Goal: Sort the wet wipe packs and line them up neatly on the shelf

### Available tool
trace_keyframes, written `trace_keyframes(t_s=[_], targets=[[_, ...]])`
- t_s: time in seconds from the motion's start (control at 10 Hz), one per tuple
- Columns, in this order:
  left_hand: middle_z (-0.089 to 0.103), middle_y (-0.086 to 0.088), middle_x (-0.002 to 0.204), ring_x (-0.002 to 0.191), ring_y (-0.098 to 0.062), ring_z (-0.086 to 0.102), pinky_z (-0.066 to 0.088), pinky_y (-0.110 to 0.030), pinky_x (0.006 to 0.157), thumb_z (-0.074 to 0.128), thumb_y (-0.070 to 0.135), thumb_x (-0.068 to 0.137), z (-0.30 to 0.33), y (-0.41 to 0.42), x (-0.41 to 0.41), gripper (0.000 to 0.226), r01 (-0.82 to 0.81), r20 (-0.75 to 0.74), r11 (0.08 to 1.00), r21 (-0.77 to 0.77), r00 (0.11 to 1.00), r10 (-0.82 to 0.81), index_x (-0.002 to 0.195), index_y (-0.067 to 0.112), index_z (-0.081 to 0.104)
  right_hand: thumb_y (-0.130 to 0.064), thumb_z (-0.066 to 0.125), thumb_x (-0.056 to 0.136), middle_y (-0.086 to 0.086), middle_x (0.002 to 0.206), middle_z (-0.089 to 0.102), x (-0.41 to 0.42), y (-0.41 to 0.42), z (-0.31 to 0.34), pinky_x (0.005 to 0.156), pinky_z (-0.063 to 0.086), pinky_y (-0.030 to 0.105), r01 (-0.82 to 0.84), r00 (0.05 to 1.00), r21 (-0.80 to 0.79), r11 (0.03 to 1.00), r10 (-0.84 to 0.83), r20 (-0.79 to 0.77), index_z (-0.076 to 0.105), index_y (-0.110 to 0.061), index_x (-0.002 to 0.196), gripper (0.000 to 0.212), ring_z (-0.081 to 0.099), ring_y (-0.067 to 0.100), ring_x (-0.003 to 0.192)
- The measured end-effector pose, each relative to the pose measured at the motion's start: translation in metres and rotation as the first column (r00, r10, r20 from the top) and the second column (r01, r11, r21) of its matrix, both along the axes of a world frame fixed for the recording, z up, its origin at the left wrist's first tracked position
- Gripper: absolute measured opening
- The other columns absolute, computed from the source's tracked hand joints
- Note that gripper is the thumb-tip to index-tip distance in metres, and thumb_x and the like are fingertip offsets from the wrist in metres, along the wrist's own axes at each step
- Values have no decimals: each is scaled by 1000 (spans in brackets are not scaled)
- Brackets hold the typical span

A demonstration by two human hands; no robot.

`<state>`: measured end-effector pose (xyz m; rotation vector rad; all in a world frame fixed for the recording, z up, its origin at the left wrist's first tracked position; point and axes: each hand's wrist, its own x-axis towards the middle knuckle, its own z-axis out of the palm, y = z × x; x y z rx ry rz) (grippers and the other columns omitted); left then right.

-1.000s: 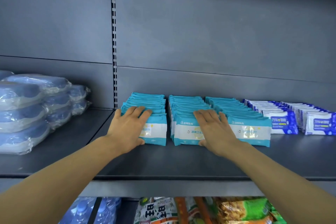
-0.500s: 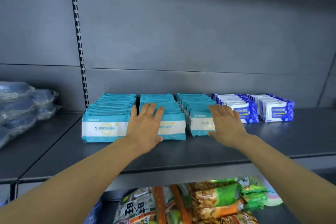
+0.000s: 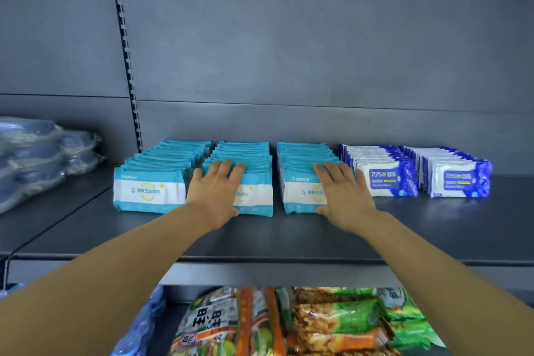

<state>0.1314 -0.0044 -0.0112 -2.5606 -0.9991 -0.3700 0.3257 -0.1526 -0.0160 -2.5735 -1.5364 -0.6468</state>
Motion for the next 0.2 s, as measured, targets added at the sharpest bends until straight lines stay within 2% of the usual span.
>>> trace_keyframes(t_s=[0.2], targets=[[11, -4, 157, 145, -23, 9, 14, -50, 115, 54, 49, 89, 10, -27, -4, 82, 5, 25, 1000, 13, 1000, -5, 149, 19, 6, -46, 60, 86, 6, 155, 9, -6, -22, 15, 116, 6, 41, -50, 999, 45, 998, 51, -17, 7, -17, 150, 87, 8, 26, 142]])
